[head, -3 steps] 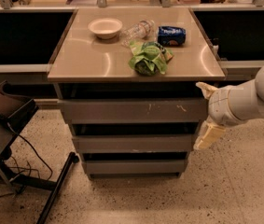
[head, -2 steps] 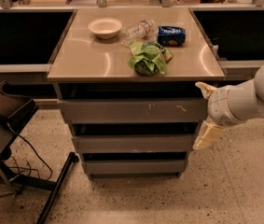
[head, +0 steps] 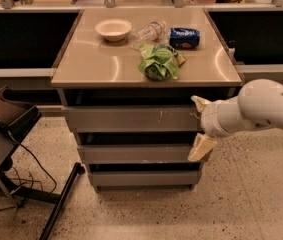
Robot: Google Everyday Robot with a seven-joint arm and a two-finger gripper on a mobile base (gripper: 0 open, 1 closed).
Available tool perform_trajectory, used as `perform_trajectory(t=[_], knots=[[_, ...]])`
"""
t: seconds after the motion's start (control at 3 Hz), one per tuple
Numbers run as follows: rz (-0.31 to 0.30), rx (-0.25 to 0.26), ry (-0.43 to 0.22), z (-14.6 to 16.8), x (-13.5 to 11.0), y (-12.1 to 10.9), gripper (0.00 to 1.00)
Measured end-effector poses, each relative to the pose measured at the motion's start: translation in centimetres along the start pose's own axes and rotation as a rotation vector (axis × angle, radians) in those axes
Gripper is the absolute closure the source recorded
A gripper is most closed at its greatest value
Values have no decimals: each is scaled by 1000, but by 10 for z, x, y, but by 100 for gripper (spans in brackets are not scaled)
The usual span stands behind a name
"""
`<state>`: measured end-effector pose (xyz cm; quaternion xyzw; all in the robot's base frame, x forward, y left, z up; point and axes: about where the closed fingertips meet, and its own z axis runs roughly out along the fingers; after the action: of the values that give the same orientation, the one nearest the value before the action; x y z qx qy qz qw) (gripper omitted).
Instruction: Open top drawer
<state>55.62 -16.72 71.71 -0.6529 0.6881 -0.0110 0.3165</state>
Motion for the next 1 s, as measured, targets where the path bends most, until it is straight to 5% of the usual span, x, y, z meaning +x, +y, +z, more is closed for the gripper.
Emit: perform_trajectory(t=[0.67,1.0], knots=[[37,85,93,62,7,-69,0],[53,83,99,64,6,-70,0]])
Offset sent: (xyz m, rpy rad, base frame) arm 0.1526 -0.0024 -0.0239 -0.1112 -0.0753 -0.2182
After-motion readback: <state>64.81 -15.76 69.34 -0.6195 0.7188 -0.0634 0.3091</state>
